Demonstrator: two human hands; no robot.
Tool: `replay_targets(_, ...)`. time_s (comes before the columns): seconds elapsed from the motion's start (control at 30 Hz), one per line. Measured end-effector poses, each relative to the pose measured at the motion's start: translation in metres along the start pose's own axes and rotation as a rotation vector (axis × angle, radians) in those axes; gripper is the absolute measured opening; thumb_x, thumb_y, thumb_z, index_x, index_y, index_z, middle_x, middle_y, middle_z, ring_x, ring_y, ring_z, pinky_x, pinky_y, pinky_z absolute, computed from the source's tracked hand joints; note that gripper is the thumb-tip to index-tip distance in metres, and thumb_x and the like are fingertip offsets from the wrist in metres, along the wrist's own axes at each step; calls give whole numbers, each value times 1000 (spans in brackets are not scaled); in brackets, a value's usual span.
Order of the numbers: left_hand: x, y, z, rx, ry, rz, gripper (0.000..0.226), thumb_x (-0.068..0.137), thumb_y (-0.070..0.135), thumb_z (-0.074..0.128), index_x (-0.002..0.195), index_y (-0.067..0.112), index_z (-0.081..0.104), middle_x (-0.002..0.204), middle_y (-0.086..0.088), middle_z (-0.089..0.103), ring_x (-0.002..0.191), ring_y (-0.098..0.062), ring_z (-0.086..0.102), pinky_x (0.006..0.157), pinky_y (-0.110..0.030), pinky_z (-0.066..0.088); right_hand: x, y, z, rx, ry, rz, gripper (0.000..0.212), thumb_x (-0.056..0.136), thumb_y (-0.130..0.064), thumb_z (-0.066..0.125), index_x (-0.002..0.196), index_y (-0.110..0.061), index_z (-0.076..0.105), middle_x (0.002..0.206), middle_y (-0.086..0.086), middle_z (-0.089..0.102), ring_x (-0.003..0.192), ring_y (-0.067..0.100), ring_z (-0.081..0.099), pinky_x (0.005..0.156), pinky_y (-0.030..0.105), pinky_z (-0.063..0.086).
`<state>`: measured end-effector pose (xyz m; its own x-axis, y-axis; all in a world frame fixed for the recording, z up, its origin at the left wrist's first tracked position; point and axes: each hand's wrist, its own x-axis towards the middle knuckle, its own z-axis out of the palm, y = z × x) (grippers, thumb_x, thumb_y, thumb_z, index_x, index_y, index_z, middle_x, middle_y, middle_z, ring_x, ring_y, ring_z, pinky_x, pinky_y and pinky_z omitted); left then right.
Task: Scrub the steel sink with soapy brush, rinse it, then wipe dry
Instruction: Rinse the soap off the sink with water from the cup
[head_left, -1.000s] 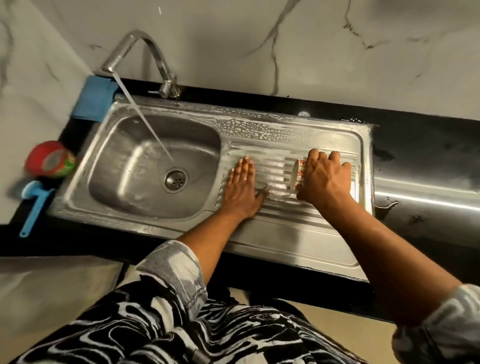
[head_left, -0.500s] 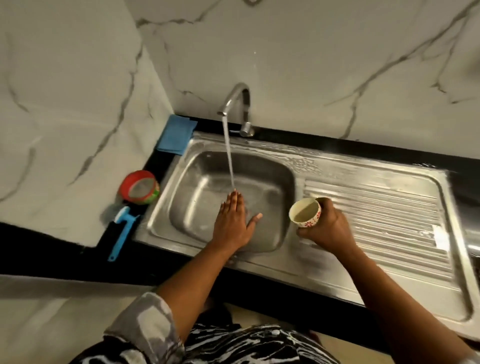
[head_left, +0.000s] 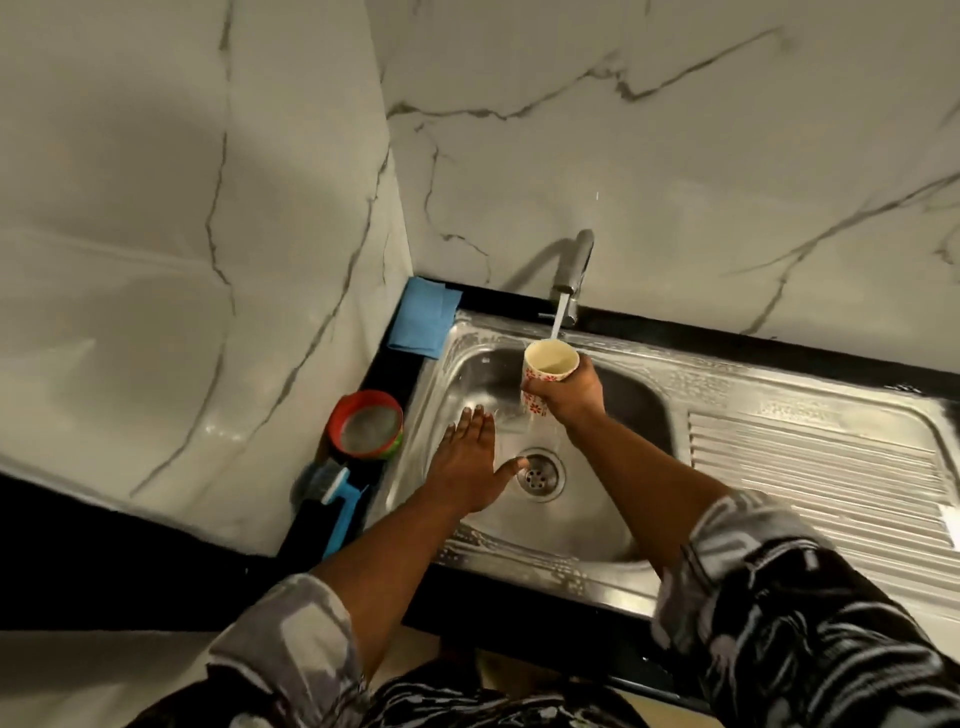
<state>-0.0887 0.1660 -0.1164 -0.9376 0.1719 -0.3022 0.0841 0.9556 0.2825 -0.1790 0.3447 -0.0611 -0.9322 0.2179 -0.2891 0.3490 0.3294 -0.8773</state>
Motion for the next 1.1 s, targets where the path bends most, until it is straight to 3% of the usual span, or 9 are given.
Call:
replay_targets(0.13,-7,-4,0,-9,11,12,105,98,82,28,169,9,0,178,-10,-6,164,-26,-9,132,-47,0,12,-7,1,104,24,13,86,59,-26,98,132,-25,53,119,-2,66,110,23,65,95,45,58)
replay_targets(0.5,-1,-6,-1,94,-60,68,102,98,78,39,170,13,7,177,-10,-7,163,-28,-12,131,-50,-4,22,-5,-6,183,64,2,92,61,-24,99,138,-24,49,123,-2,62,114,23,61,96,46,57)
replay_targets(1.1,11,-12,3,95,-97,110,107,97,78,44,169,9,4,178,-11,-4,164,-29,-7,132,-52,-3,30,-5,2,128,73,-36,94,58,-21,100,137,-26,49,123,-1,63,113,24,62,96,52,57)
